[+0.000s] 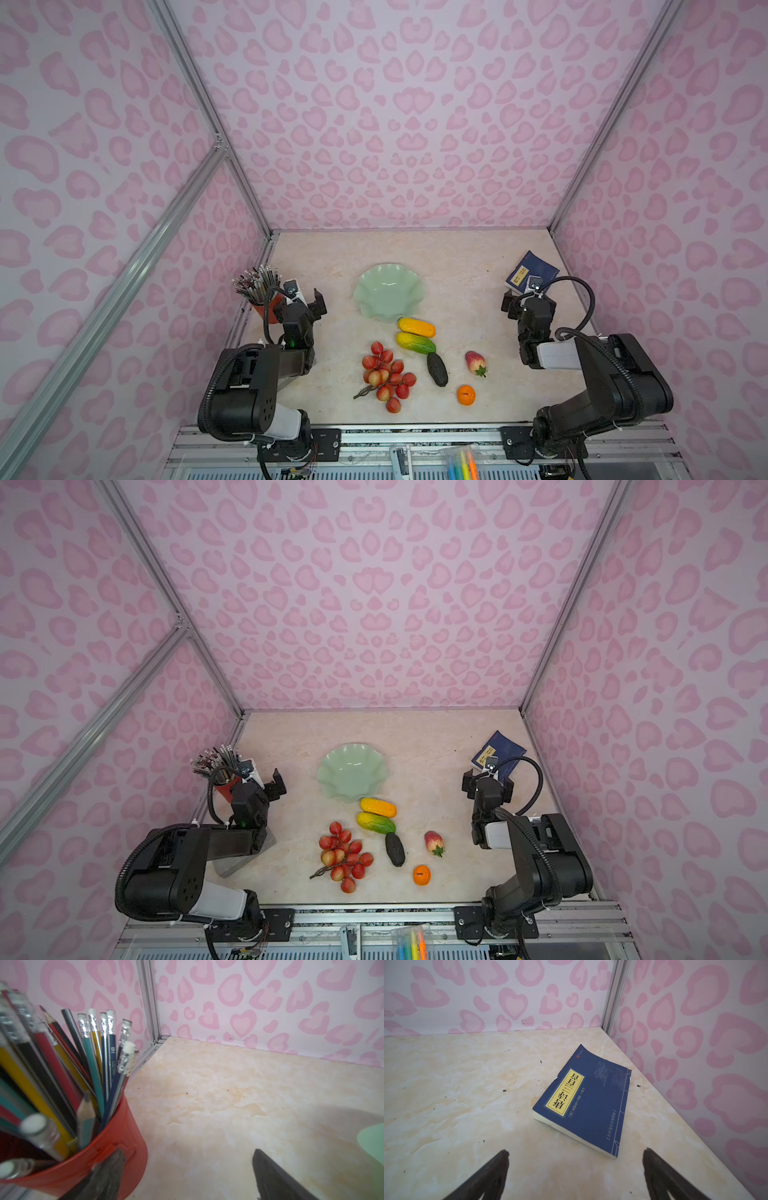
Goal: Place and organize the fake fruits in the fruit bowl
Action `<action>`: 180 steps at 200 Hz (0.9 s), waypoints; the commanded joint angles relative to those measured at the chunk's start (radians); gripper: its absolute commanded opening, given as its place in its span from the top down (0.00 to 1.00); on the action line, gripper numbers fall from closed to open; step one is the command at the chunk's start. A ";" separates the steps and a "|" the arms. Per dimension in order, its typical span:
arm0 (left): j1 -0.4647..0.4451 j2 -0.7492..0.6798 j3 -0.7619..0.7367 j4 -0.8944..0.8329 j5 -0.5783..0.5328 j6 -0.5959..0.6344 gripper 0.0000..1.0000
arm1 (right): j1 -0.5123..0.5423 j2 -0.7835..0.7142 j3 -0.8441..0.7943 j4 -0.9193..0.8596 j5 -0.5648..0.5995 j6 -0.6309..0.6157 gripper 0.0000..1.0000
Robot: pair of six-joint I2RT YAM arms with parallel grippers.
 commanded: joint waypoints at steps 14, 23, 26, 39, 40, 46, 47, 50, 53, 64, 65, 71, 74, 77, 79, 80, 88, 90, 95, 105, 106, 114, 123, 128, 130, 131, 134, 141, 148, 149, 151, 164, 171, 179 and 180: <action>0.000 -0.001 -0.001 0.027 0.005 -0.004 0.03 | 0.001 0.002 -0.004 0.036 0.020 0.002 0.00; 0.000 -0.002 -0.001 0.027 0.005 -0.004 0.03 | 0.001 0.002 -0.005 0.036 0.020 0.003 0.00; 0.000 -0.002 -0.001 0.027 0.005 -0.003 0.03 | 0.001 0.001 -0.003 0.035 0.020 0.004 0.00; 0.000 -0.003 -0.002 0.027 0.006 -0.004 0.03 | 0.000 0.003 -0.003 0.032 0.017 0.004 0.00; 0.000 -0.003 -0.002 0.027 0.006 -0.004 0.03 | 0.000 0.003 -0.003 0.032 0.017 0.004 0.00; 0.001 -0.003 -0.002 0.027 0.005 -0.004 0.03 | 0.000 0.003 -0.003 0.031 0.017 0.004 0.00; 0.000 -0.002 -0.001 0.027 0.006 -0.004 0.03 | 0.001 0.002 -0.002 0.031 0.017 0.004 0.00; 0.000 -0.002 -0.003 0.027 0.005 -0.004 0.03 | -0.001 0.002 -0.002 0.032 0.017 0.004 0.00; 0.001 -0.002 -0.002 0.027 0.005 -0.004 0.03 | -0.001 0.002 -0.003 0.032 0.016 0.004 0.00; 0.000 -0.003 -0.001 0.027 0.004 -0.003 0.03 | 0.001 0.002 -0.003 0.033 0.015 0.004 0.00; 0.000 -0.002 0.000 0.027 0.005 -0.004 0.03 | 0.001 0.002 -0.002 0.033 0.015 0.004 0.00; 0.000 -0.002 -0.002 0.027 0.005 -0.004 0.03 | 0.001 0.002 -0.003 0.031 0.015 0.004 0.00; 0.001 -0.002 -0.001 0.027 0.004 -0.004 0.03 | -0.001 0.003 -0.003 0.032 0.014 0.004 0.00; 0.000 -0.002 -0.001 0.027 0.005 -0.004 0.03 | 0.000 0.002 -0.003 0.031 0.015 0.004 0.00; 0.000 -0.002 -0.001 0.027 0.005 -0.004 0.03 | 0.000 0.002 -0.003 0.031 0.015 0.004 0.00; 0.000 -0.002 -0.001 0.027 0.005 -0.004 0.03 | 0.000 0.002 -0.003 0.032 0.015 0.004 0.00; 0.000 -0.001 -0.001 0.026 0.005 -0.003 0.03 | 0.000 0.001 -0.002 0.032 0.015 0.004 0.00; 0.000 -0.001 -0.002 0.025 0.005 -0.004 0.03 | 0.000 0.003 -0.003 0.032 0.015 0.004 0.00; 0.000 0.000 0.001 0.022 0.006 -0.006 0.03 | 0.000 0.003 -0.003 0.032 0.015 0.004 0.00; 0.000 -0.002 -0.001 0.023 0.007 -0.006 0.03 | 0.000 0.002 -0.002 0.033 0.015 0.004 0.00; 0.000 -0.002 -0.001 0.023 0.006 -0.006 0.03 | 0.000 0.002 -0.003 0.033 0.015 0.004 0.00; 0.000 -0.001 -0.001 0.023 0.007 -0.006 0.03 | 0.000 0.002 -0.003 0.032 0.015 0.004 0.00; 0.001 -0.001 -0.002 0.023 0.007 -0.006 0.03 | 0.000 0.002 -0.003 0.033 0.015 0.004 0.00; 0.001 0.000 0.000 0.023 0.006 -0.006 0.03 | 0.000 0.002 -0.003 0.033 0.015 0.004 0.00; 0.001 0.000 0.000 0.023 0.006 -0.006 0.03 | 0.000 0.002 -0.003 0.033 0.015 0.004 0.00; 0.000 -0.001 0.000 0.023 0.006 -0.006 0.03 | 0.000 0.002 -0.003 0.032 0.015 0.004 0.00; 0.000 -0.001 -0.001 0.023 0.006 -0.006 0.03 | 0.000 0.003 -0.003 0.033 0.015 0.004 0.00; 0.000 -0.001 0.000 0.023 0.006 -0.006 0.03 | 0.000 0.002 -0.004 0.032 0.015 0.004 0.00; 0.000 -0.002 -0.001 0.023 0.006 -0.006 0.03 | 0.000 0.001 -0.005 0.034 0.015 0.004 0.00; 0.000 -0.002 -0.001 0.023 0.006 -0.006 0.03 | 0.000 0.001 -0.005 0.033 0.014 0.004 0.00; 0.000 -0.003 -0.001 0.024 0.006 -0.006 0.03 | 0.000 0.000 -0.005 0.033 0.015 0.004 0.00; 0.000 -0.003 -0.003 0.026 0.007 -0.005 0.03 | 0.001 0.001 -0.005 0.034 0.015 0.004 0.00; 0.000 -0.004 -0.005 0.029 0.007 -0.003 0.03 | 0.000 0.000 -0.005 0.035 0.015 0.004 0.00; 0.000 -0.008 -0.001 0.027 0.015 0.001 0.03 | 0.000 -0.001 -0.008 0.036 0.015 0.004 0.00; 0.000 -0.010 0.001 0.024 0.016 0.001 0.03 | 0.000 -0.001 -0.008 0.037 0.016 0.004 0.00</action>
